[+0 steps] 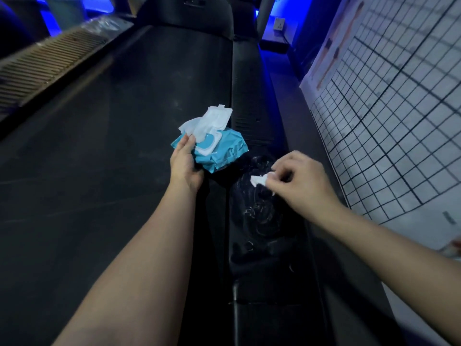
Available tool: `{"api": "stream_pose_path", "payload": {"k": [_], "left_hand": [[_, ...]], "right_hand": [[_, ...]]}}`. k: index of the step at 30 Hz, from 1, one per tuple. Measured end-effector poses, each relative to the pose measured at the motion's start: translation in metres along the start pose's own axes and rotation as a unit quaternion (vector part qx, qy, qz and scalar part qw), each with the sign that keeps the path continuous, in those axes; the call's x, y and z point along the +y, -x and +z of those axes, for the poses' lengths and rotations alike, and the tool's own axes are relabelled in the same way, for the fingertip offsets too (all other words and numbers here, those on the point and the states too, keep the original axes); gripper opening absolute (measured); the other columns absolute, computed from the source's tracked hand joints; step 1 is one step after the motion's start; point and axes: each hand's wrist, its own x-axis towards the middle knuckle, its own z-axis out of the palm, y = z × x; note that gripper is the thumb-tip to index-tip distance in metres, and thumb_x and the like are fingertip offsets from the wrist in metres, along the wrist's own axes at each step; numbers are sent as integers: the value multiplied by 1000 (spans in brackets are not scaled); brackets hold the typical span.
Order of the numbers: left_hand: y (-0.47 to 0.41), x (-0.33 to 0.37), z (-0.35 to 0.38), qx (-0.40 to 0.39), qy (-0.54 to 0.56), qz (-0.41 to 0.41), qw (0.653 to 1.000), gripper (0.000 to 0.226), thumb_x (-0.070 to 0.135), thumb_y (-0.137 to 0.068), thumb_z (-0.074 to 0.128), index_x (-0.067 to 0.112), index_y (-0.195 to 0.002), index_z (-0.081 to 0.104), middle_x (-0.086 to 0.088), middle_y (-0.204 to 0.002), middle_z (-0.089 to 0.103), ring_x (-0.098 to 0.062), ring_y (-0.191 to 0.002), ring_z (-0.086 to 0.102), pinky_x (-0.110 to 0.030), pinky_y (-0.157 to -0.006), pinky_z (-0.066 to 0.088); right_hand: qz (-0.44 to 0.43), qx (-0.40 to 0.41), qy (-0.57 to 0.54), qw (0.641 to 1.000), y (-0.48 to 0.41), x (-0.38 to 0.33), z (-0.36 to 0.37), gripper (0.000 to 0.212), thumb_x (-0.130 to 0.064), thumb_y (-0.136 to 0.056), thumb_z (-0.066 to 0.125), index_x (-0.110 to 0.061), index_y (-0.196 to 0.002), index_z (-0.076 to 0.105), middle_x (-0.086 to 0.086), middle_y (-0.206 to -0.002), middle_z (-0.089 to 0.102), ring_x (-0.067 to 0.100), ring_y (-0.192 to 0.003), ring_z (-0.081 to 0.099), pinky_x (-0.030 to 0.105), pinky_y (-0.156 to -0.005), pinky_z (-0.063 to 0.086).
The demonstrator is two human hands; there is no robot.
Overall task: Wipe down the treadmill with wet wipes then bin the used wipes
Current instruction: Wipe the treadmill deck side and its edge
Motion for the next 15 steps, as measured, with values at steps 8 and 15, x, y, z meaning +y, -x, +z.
{"api": "stream_pose_path", "payload": {"k": [8,15], "left_hand": [[11,66,5,104,27,72,992,20,5,-102,66,23,-110,69,-13,-124,73,-31,-101,76,-60,-92,60],[20,191,-15,195,-56,272,941,16,6,-103,63,19,-113,67,-6,-112,73,-19,-93,73,-36,-81,63]], "right_hand": [[282,-99,-358,885,-27,-34,15,21,-16,-96,67,5,-97,72,23,-91,75,20,-70,74,29,-57,61],[248,-165,-368,881,-68,-112,69,11,-7,-90,72,4,-89,75,18,-78,75,29,-75,75,30,-62,62]]}}
